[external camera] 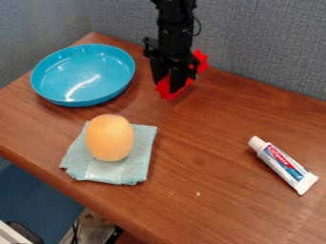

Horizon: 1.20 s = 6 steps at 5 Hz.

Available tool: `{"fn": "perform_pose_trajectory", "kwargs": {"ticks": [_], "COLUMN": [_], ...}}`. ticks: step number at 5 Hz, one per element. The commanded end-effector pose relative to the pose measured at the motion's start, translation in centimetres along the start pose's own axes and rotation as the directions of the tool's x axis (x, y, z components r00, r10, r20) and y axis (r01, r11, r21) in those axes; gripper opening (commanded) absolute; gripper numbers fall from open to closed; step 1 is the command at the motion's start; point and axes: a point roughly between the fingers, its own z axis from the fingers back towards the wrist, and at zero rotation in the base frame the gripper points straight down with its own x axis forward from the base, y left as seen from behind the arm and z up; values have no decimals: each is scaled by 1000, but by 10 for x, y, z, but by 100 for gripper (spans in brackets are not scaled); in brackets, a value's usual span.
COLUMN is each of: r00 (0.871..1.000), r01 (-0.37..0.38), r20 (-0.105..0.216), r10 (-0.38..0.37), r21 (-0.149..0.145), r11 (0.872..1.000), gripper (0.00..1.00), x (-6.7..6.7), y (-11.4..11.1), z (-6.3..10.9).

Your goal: Put the red object on the blue plate

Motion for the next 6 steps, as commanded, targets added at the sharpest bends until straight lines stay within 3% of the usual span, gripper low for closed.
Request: {"fn": "perform_pose_trajectory", "kwargs": {"ticks": [1, 2, 3, 4, 6], "r00": [997, 995, 988, 979, 965], "r01": [-19, -28, -72, -143, -241], "r20": [81, 101, 135, 147, 117], "r10": [17, 27, 70, 138, 234], "r21": [14, 9, 12, 21, 55], "r11": [1000, 1000, 997, 990, 969], "gripper": [0, 0, 0, 0, 0], "x": [2, 0, -7, -18, -23], "y": [9, 13, 28, 54, 109], "z": [34, 46, 67, 79, 63]}}
